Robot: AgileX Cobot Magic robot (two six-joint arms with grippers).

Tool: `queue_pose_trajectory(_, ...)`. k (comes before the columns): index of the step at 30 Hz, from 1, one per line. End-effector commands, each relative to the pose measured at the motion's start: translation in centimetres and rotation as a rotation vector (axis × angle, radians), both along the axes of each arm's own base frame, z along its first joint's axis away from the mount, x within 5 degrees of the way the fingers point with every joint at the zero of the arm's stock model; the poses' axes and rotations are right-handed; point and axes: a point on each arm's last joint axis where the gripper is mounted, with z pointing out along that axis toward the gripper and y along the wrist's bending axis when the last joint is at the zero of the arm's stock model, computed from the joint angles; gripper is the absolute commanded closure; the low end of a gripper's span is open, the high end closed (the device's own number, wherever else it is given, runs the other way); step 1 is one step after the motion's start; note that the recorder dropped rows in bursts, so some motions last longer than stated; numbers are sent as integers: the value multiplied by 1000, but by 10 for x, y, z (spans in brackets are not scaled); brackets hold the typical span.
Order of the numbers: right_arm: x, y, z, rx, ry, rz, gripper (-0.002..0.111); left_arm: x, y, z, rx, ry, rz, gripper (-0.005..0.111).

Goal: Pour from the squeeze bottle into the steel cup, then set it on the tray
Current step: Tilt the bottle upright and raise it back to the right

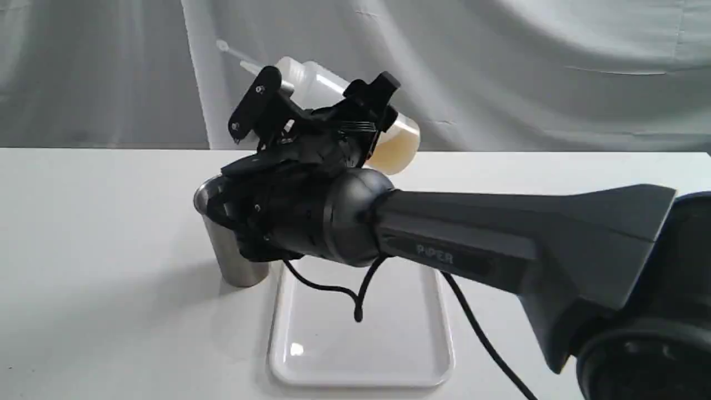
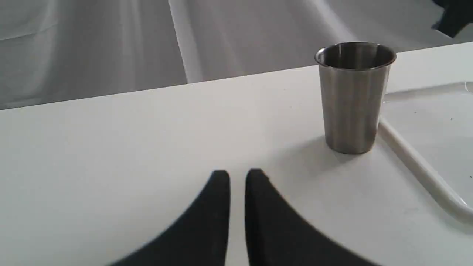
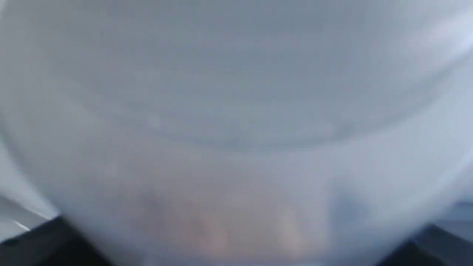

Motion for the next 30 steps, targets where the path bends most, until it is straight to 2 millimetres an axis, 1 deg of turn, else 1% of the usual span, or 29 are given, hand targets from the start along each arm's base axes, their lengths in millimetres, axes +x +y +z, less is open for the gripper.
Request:
queue_pose_trajectory(1, -1, -1, 33, 196, -154, 3, 54, 0, 0, -1, -2, -7, -3, 98)
queue_pose_trajectory(5, -3, -3, 45, 254, -202, 0, 54, 0, 0, -1, -2, -7, -3, 98)
queue_pose_trajectory(14, -6, -5, 59, 278, -221, 3, 54, 0, 0, -1, -2, -7, -3, 98)
queue_pose_trajectory(23, -13, -15, 84, 381, -220, -25, 54, 0, 0, -1, -2, -7, -3, 98)
queue_pose_trajectory(26, -16, -19, 93, 472, -190, -28, 54, 0, 0, -1, -2, -7, -3, 98)
queue_pose_trajectory(30, -16, -25, 103, 636, -133, 2, 54, 0, 0, -1, -2, -7, -3, 98)
